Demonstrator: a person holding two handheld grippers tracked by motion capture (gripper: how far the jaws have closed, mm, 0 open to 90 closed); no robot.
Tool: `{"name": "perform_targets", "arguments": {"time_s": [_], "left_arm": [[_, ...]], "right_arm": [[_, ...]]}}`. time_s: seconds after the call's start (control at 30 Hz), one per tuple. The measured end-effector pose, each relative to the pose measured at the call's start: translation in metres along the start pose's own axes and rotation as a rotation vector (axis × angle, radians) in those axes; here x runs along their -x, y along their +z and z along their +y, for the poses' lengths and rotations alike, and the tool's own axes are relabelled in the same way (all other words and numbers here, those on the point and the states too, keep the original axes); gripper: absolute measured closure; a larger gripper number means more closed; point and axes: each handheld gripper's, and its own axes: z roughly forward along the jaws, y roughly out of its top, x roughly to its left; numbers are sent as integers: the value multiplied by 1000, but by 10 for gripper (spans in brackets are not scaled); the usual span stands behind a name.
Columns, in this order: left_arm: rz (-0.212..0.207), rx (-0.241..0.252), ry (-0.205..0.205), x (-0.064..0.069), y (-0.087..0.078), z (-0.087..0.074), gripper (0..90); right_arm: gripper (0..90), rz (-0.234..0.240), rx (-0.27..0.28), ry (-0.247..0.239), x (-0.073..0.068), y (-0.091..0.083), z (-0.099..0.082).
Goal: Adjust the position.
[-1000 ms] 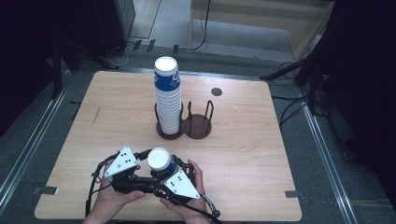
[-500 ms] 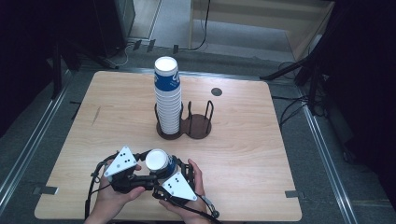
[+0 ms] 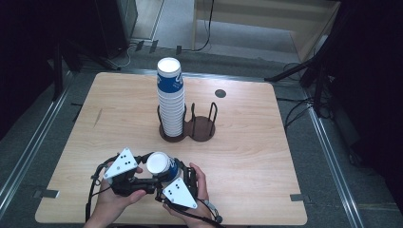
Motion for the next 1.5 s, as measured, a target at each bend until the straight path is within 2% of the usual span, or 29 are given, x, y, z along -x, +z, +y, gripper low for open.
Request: {"name": "perform_targets", "arguments": {"time_s": [0.07,0.13,0.3,0.4,0.5,0.67,0.8,0.87,1.0,1.13,1.23,1.3,1.43,1.5], "left_arm": [[-9,-19,-23,-2,0,1,252],[-26,-38,-47,-4,2,1,187],[-9,-93,-57,-4,3,2,175],[-18,-122,-54,-4,3,4,176],[-28,-155,-51,-3,5,4,179],[-29,-152,-71,-5,5,3,208],[-33,-149,-72,-7,5,2,244],[-45,-146,-87,-9,4,2,257],[-67,-118,-125,-14,1,2,268],[-62,-72,-122,-16,-2,2,271],[-39,-30,-117,-16,-4,2,271],[-14,-4,-112,-17,-5,1,271],[10,42,-106,-20,-8,0,270],[47,60,-75,-20,-8,-1,269]], "right_arm": [[203,-8,-7,-28,-1,0,0],[203,-20,-15,-70,-2,1,-1],[203,-70,-28,-176,-2,1,-3],[203,-90,-34,-239,-3,1,-4],[203,-94,-32,-269,-4,2,-5],[204,-91,-26,-305,-5,1,-7],[198,-87,-16,-323,-5,1,-7],[177,-85,-16,-325,-4,1,-7],[126,-89,5,-299,-3,0,-6],[85,-64,25,-278,0,-3,-2],[70,-62,34,-251,4,-5,0],[61,-62,45,-247,6,-7,1],[35,-45,51,-228,13,-10,3],[30,-43,56,-217,16,-11,5]]}}
